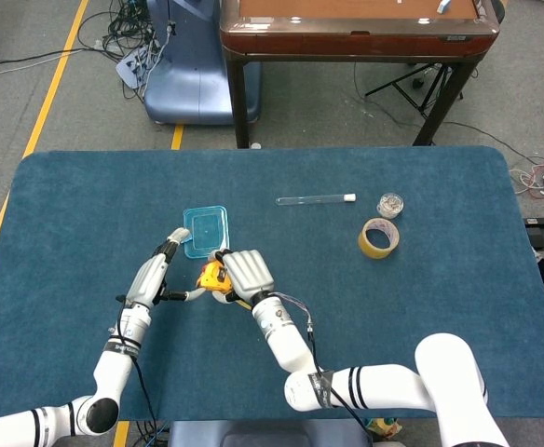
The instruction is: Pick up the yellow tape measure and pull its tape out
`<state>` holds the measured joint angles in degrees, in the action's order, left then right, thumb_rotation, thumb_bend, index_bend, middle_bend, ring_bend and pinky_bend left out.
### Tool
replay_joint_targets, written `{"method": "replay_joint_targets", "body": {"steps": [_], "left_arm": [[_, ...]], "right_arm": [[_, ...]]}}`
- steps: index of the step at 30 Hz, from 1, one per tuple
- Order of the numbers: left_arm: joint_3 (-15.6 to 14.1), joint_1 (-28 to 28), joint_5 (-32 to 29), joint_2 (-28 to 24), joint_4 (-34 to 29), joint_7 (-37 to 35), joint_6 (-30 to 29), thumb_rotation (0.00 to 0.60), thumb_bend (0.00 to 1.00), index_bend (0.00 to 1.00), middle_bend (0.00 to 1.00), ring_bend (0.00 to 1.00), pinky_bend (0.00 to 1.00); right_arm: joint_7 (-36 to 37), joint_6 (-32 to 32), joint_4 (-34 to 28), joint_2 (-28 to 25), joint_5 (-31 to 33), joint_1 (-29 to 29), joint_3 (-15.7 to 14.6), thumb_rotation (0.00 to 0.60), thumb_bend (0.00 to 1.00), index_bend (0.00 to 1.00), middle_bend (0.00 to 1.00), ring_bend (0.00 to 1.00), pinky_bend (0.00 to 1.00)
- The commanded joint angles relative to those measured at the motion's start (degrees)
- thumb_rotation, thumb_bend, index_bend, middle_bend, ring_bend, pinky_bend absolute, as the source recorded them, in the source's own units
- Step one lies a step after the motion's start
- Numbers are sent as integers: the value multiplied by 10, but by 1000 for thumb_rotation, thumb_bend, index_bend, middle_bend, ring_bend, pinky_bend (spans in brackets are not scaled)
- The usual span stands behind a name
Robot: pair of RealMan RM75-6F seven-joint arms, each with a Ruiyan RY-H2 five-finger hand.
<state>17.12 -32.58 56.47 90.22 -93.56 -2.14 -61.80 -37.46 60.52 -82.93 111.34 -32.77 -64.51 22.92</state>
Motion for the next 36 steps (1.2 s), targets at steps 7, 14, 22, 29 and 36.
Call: {"method": "replay_joint_targets", "body": {"steps": [7,14,22,29,36], "left_arm": [[1,2,-3,-2,1,5,-6,600,119,0,0,0,0],[2,1,-9,-5,3,16,-9,600,120,0,0,0,0],[3,2,-15,-10,1,25,-11,600,120,0,0,0,0],[5,2,-23,-13,2,29,-11,600,120,0,0,0,0],[10,3,-30,-17,5,31,-15,600,121,0,0,0,0]], "right_arm": [[2,1,-15,-10,-3,5,-4,600,651,658,669,641,469],[0,2,-27,-17,-2,7,-6,600,651,661,672,647,469],[3,3,-32,-24,-2,11,-9,600,651,663,673,650,469],[5,1,-39,-32,0,12,-10,600,651,666,676,651,469],[7,-1,-45,-37,3,13,-13,600,651,668,677,652,469]]}}
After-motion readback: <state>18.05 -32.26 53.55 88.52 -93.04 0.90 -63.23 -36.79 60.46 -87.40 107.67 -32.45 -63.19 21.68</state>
